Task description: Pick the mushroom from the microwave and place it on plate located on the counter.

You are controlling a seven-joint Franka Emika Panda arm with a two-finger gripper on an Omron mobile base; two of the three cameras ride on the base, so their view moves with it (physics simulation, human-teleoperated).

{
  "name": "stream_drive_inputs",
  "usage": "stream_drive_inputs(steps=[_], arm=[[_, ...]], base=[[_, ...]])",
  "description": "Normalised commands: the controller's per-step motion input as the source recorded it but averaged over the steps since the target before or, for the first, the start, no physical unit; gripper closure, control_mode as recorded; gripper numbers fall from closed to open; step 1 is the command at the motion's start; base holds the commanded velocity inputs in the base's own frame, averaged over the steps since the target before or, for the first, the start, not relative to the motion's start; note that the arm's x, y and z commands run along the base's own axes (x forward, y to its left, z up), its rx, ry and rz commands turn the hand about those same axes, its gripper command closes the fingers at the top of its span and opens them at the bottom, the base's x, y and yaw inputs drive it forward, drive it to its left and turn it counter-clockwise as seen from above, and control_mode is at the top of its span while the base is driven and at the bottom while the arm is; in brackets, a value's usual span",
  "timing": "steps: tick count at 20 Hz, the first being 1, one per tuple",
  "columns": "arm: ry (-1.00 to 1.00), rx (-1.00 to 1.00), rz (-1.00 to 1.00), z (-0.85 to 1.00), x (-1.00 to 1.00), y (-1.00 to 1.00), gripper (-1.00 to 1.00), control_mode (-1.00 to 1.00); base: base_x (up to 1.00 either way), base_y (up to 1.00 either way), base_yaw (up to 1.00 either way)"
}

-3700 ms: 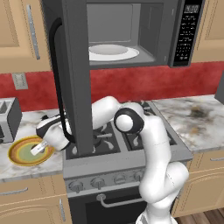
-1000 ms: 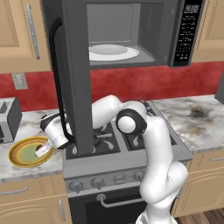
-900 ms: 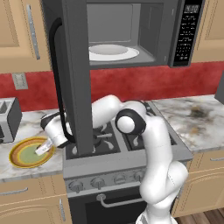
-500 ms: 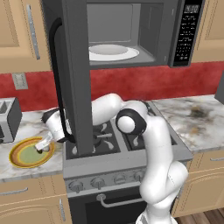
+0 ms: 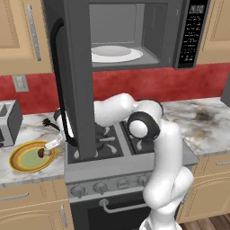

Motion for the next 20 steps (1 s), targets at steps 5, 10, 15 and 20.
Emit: stream_drive_inputs(steps=[5, 10, 15, 20], arm=[[0.00, 0.04, -0.15, 0.50, -0.17, -0.72, -1.00, -1.00], [0.01, 0.03, -0.16, 0.56, -0.27, -0.72, -1.00, -1.00], [0.05, 0.00, -0.18, 0.63, -0.17, -0.63, -1.00, -1.00], [0.11, 0.00, -0.20, 0.78, -0.08, -0.59, -1.00, -1.00]], base=[[0.00, 0.00, 0.00], [0.00, 0.00, 0.00], [0.00, 0.00, 0.00], [0.00, 0.00, 0.00]])
